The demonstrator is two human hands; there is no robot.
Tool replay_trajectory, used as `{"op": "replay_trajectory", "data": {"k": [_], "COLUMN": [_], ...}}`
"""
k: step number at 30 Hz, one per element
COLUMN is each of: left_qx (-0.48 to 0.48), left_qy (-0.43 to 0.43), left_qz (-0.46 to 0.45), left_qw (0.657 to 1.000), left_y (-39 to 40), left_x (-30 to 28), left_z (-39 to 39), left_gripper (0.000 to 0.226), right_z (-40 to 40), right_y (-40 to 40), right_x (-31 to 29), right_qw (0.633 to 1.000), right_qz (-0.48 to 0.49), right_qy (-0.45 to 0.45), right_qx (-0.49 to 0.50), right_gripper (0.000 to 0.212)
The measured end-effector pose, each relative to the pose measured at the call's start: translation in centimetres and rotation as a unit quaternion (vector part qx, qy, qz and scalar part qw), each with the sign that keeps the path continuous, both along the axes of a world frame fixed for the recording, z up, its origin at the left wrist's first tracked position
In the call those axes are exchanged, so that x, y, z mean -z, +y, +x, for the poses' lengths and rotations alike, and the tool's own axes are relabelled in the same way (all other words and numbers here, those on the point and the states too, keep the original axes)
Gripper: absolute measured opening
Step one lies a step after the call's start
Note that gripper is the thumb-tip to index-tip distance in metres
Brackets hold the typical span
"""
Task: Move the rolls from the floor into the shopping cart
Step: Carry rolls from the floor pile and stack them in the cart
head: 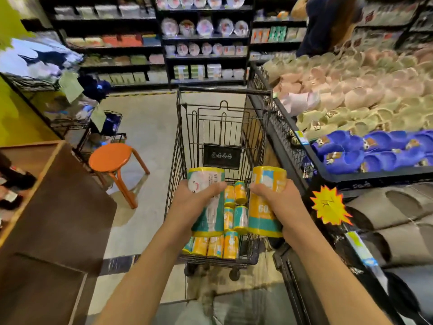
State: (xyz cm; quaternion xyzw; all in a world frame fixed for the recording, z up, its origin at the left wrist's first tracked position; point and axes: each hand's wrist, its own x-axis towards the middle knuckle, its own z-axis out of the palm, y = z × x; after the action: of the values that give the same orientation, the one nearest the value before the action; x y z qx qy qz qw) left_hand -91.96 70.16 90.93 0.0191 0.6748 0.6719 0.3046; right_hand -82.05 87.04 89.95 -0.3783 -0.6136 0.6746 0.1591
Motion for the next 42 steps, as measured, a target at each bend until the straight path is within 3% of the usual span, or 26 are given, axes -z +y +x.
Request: {"op": "replay_trajectory", "data": {"k": [4,8,11,21,28,30,32,37,42], "left_qx": [0.005,0.015,0.025,0.033,0.028,0.034,0.031,0.014,-0.002], "left_qy": [-0.025,-0.043,-0.043,-0.076,-0.077,-0.084,-0.098,-0.125,-0.104], "left_qz": [-0.017,-0.025,-0.036,-0.092,-0.146,-0.136,-0.132,-0.117,-0.165], "left_qw": [1.0,0.999,0.998,0.992,0.986,0.987,0.986,0.985,0.981], "left_y": [3.3,7.1,10.0,15.8,18.0,18.2,18.2,18.4,19.7], "left_x": [2.8,6.1,8.8,23.3,32.8,34.0,34.4,34.2,35.8], "left_z": [-5.7,-11.9,-16.5,-26.2,-28.6,-28.7,-28.9,-29.8,-30.4], "left_gripper": [0.065,0.073,0.066,0.062,0.1,0.087,0.077,0.07,0.078], "right_z": [-5.3,-11.2,-15.4,-23.9,-26.2,-26.6,-27.0,-28.6,-28.9], "right_y": [2.9,5.9,8.0,13.0,15.5,15.7,15.8,16.0,17.1], "right_x": [2.5,5.5,8.4,24.0,34.0,35.4,36.2,36.6,35.7], "right_qw": [1.0,0.997,0.994,0.987,0.979,0.976,0.974,0.97,0.973], "right_qz": [-0.002,-0.001,0.012,-0.018,-0.025,-0.027,-0.036,-0.066,-0.069], "right_qy": [-0.027,-0.067,-0.102,-0.158,-0.196,-0.21,-0.218,-0.233,-0.22], "right_qx": [0.013,0.024,0.024,0.036,0.051,0.045,0.042,0.026,0.019], "right_gripper": [0.056,0.068,0.081,0.055,0.074,0.078,0.068,0.071,0.054]}}
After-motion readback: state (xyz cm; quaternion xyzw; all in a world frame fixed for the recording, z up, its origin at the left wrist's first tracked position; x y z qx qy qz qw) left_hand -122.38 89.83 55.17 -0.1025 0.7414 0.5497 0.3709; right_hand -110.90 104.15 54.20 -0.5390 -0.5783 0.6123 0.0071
